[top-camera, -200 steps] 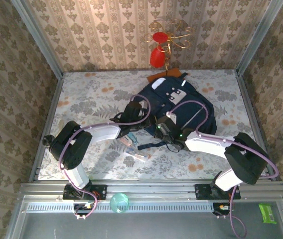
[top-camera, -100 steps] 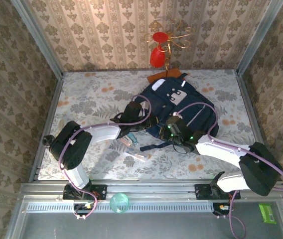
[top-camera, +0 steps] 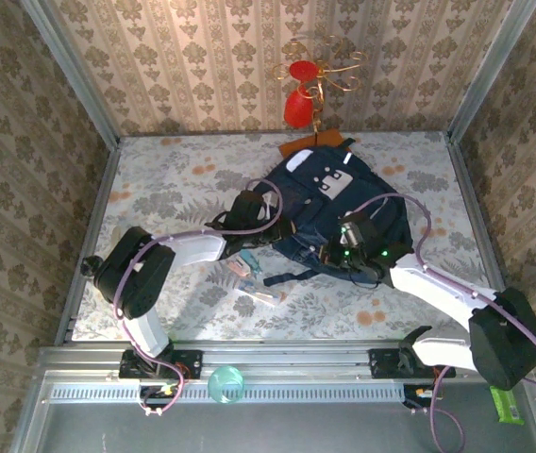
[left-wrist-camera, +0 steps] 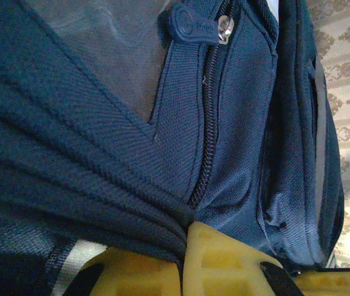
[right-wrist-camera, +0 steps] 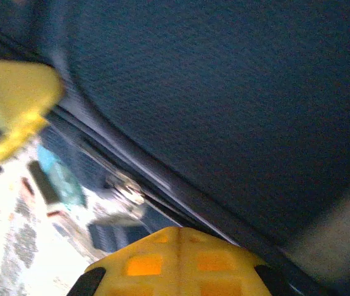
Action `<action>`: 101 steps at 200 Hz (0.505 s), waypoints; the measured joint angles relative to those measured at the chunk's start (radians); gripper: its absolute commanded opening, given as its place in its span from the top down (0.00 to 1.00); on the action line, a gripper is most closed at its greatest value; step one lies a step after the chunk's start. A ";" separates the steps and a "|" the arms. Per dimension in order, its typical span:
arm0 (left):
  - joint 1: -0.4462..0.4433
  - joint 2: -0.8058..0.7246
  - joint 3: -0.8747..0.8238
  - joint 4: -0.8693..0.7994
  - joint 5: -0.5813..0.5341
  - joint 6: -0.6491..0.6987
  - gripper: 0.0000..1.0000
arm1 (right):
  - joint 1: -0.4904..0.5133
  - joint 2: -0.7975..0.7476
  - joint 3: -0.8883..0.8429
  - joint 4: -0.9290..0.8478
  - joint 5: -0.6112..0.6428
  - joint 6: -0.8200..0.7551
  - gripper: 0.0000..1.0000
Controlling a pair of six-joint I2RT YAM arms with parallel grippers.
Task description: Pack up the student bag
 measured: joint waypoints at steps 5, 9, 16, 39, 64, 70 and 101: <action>0.007 0.000 0.000 0.000 0.001 0.002 1.00 | -0.008 -0.002 0.000 -0.018 -0.011 -0.010 1.00; 0.011 0.000 0.000 0.000 0.002 0.003 1.00 | -0.015 -0.005 0.000 -0.033 -0.018 -0.018 1.00; 0.020 0.001 0.000 0.000 0.002 0.007 1.00 | -0.025 -0.009 0.000 -0.059 -0.023 -0.028 1.00; 0.046 0.005 0.000 -0.009 0.000 0.013 1.00 | -0.060 -0.020 -0.013 -0.106 -0.032 -0.063 1.00; 0.049 0.011 0.000 -0.008 0.000 0.012 1.00 | -0.023 -0.026 -0.021 -0.075 -0.061 -0.097 0.89; 0.049 0.011 0.000 -0.008 0.000 0.012 1.00 | 0.000 -0.026 -0.020 -0.060 -0.062 -0.100 0.86; 0.045 0.011 -0.001 -0.007 -0.002 0.012 1.00 | 0.117 0.020 0.000 0.057 -0.062 -0.108 0.71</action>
